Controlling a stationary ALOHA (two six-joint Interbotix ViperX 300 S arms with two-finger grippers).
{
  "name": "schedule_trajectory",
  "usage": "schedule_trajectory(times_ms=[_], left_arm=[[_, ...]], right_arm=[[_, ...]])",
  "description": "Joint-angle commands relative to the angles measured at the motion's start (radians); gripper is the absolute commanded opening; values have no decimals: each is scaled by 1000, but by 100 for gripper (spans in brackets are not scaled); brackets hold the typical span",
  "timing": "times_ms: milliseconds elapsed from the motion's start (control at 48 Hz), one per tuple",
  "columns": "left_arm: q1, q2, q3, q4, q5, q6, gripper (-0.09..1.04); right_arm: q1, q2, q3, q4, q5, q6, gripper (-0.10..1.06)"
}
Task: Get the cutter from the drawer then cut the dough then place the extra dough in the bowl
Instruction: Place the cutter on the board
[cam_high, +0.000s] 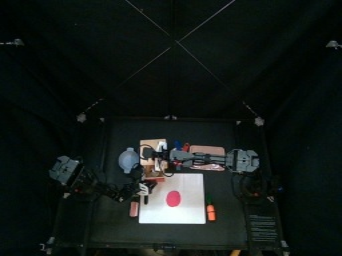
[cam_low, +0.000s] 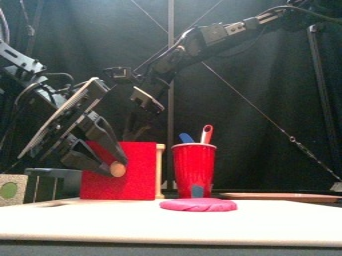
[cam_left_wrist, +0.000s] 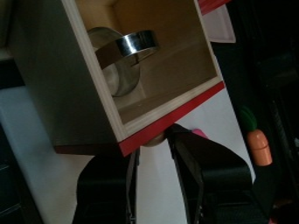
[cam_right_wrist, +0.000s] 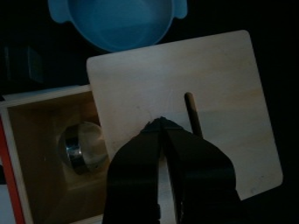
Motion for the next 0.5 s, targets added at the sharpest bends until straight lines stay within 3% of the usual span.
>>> schedule_trajectory(times_ms=[21, 500], left_arm=[[-21, -5, -23, 9, 9, 5, 55], [-21, -6, -25, 23, 3, 6, 77]], right_arm=[[-2, -2, 2, 5, 8, -2, 2], [0, -2, 2, 5, 8, 0, 2]])
